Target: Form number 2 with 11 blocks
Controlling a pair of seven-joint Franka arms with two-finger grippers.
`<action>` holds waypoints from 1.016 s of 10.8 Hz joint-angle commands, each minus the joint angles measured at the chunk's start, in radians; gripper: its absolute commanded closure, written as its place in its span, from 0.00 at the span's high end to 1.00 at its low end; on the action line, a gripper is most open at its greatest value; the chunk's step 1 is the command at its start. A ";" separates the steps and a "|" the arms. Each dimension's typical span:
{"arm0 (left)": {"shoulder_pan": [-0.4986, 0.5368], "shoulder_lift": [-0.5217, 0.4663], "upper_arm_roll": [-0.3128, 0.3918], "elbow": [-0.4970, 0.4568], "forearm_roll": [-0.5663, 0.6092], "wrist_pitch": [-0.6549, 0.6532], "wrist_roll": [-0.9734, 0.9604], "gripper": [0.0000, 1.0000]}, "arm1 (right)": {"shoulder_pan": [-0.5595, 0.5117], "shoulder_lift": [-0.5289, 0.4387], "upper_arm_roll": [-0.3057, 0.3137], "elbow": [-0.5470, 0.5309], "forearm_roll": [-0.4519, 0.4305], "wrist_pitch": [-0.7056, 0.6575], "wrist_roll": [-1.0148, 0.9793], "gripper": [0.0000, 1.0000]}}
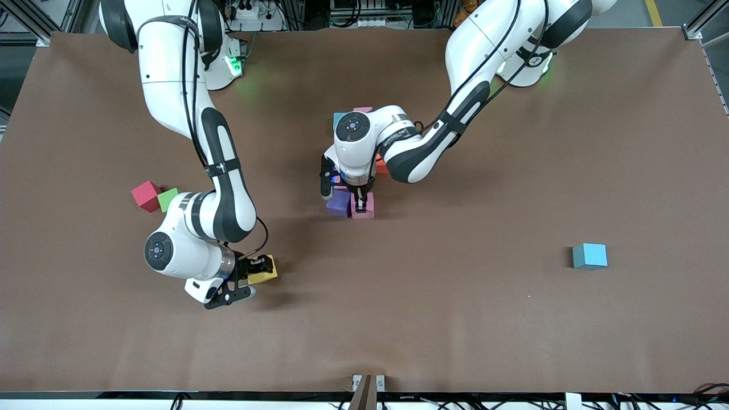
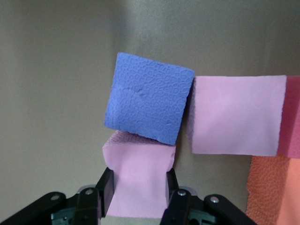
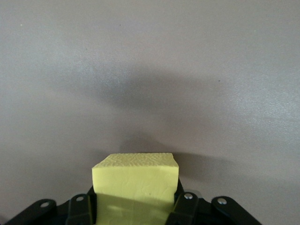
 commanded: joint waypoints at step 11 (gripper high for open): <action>0.006 0.003 -0.004 -0.009 -0.058 0.000 -0.007 1.00 | 0.007 -0.029 0.001 -0.027 -0.017 -0.006 0.014 0.15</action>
